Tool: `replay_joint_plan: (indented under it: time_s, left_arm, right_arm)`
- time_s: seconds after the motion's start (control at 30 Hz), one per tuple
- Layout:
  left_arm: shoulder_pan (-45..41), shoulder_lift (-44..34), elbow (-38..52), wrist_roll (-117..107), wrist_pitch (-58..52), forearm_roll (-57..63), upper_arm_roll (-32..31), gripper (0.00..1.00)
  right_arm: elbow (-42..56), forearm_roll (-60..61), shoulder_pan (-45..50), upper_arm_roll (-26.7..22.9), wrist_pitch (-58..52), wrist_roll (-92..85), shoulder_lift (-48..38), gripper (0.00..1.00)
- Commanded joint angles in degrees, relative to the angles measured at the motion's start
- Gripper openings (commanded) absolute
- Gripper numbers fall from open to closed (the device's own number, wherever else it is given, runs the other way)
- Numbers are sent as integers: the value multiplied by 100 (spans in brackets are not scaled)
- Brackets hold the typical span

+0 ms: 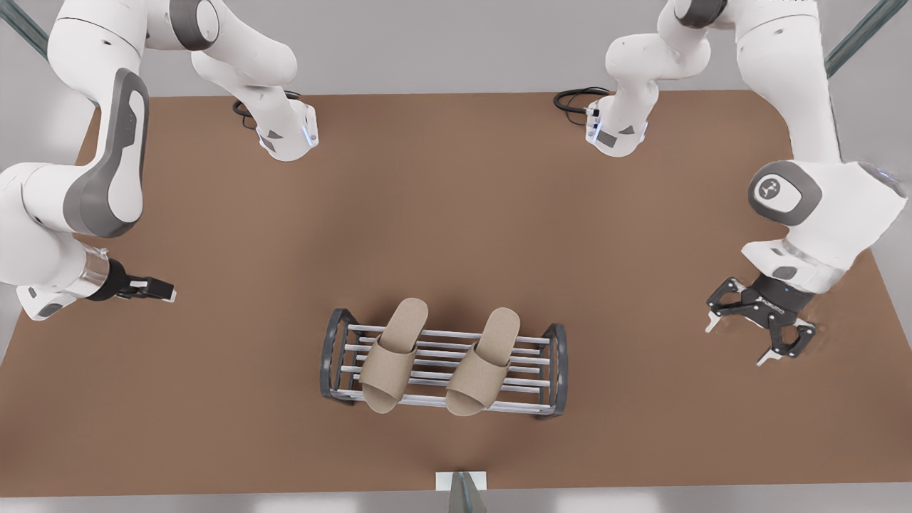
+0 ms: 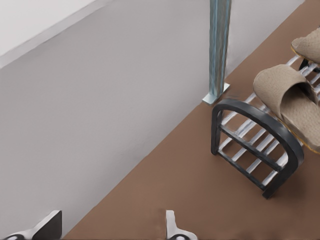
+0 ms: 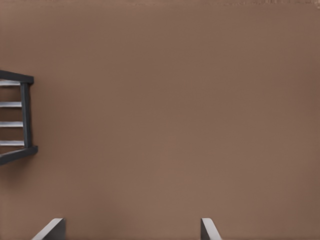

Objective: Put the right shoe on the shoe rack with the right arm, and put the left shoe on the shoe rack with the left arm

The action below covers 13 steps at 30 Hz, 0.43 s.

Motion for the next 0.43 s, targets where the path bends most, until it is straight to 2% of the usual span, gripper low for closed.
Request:
replay_joint_plan:
  time_s: [0.0, 0.03, 0.07, 0.13, 0.17, 0.2, 0.23, 0.3, 0.4]
  left_arm:
    - [-351, 542, 917, -10566, -5472, 1585, 46, 100]
    - [-536, 621, 372, -11105, -4557, 2322, -104, 100]
    - [-536, 586, -226, -10624, -4213, 3087, -139, 100]
    - [-158, -152, -674, -5502, -4248, 2983, -139, 100]
    - [-140, -451, -868, -4856, -4660, 2553, -148, 100]
    - [-149, -232, -342, -4935, -5301, 2279, -130, 100]
    - [-149, 348, 581, -5137, -6136, 2253, -104, 100]
    - [-193, 437, 820, -6305, -6287, 2070, -148, 100]
    - [-193, 463, 951, -6289, -6252, 2033, -148, 100]
  right_arm:
    - [3, 3, 0, 0, 52, 216, -7, 100]
    - [3, 11, 0, 0, 60, 216, -7, 100]
    - [3, 11, 0, 0, 52, 216, -7, 100]
    - [3, 11, 0, 0, 60, 225, -7, 100]
    - [3, 11, 0, 0, 52, 216, -7, 100]
    - [3, 11, 0, 0, 52, 216, -7, 100]
    - [3, 11, 0, 0, 52, 216, -7, 100]
    - [3, 3, 0, 0, 52, 216, -7, 100]
    - [3, 3, 9, 0, 52, 216, -15, 100]
